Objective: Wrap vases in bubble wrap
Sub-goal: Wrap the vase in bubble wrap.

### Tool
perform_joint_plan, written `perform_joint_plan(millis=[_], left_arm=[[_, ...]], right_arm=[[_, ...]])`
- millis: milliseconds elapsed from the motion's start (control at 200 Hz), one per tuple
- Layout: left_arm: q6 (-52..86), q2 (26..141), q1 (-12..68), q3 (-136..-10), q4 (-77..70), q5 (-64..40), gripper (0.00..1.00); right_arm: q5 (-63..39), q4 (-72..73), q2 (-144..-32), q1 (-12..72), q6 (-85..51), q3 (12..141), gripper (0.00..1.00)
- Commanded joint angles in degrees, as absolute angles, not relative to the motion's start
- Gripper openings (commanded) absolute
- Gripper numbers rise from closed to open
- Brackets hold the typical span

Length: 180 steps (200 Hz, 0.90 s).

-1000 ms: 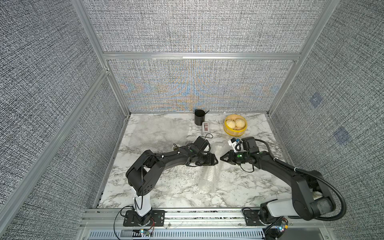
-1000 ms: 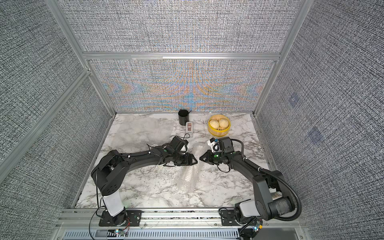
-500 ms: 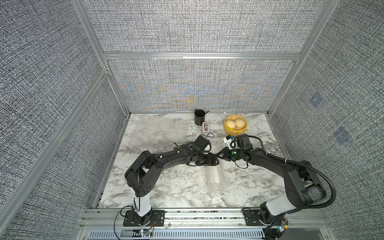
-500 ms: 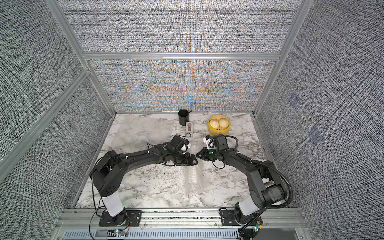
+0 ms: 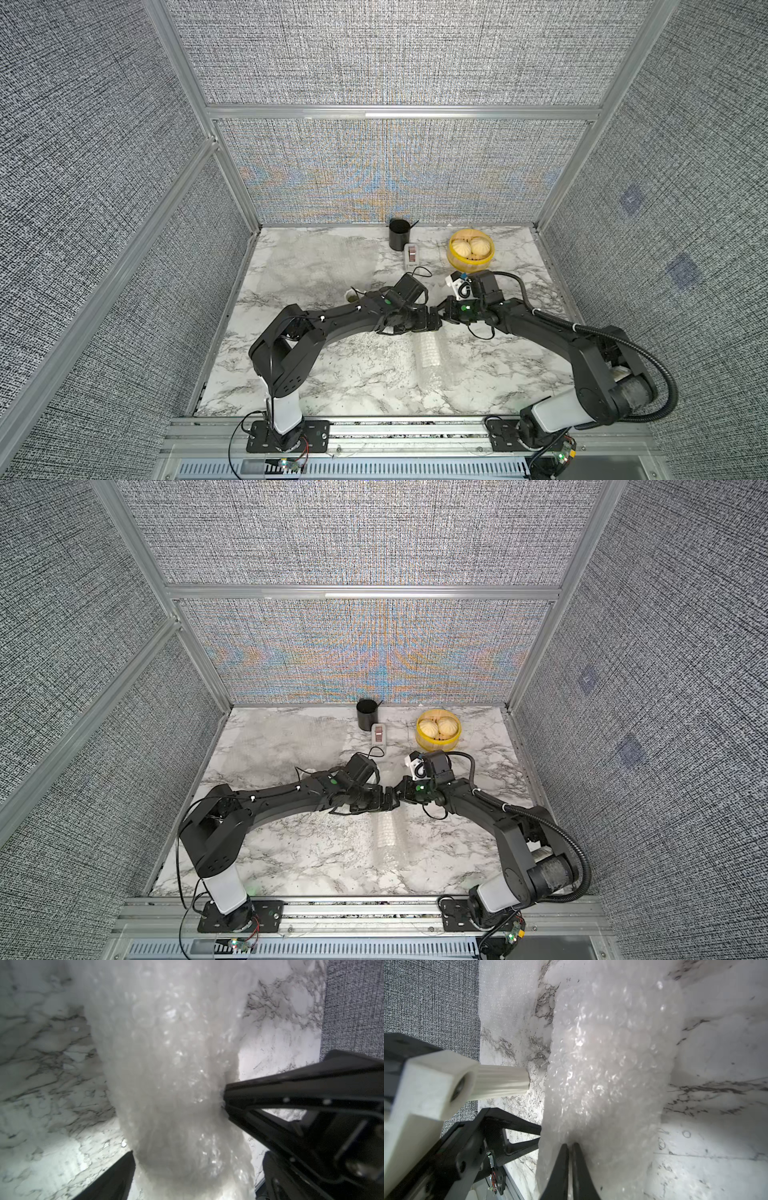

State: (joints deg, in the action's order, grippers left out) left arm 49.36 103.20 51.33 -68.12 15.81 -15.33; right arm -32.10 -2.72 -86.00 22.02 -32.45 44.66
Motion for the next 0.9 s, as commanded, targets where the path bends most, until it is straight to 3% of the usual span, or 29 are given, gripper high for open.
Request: perform_joint_plan(millis=[0,340,790,896], left_arm=[[52.4,103.9,51.9,-69.1,17.9,-12.2,0.98],[54.6,105.2,52.6,-66.9,14.2,-14.6,0.97],[50.1,102.0,52.6,-60.6,12.6,-15.2,0.72],[47.7,102.0,52.3,-60.4,13.5,-15.3,0.68]], right_arm=[[-30.8,-5.8,-86.5,22.5,-33.0,44.8,0.10],[-29.2,-6.2,-86.1,23.3,-33.1,45.3,0.10],[-26.2,-8.1,-84.4,23.3,-31.7,48.1,0.16],[-25.7,-8.8,-84.3,23.2,-30.5,49.4,0.26]])
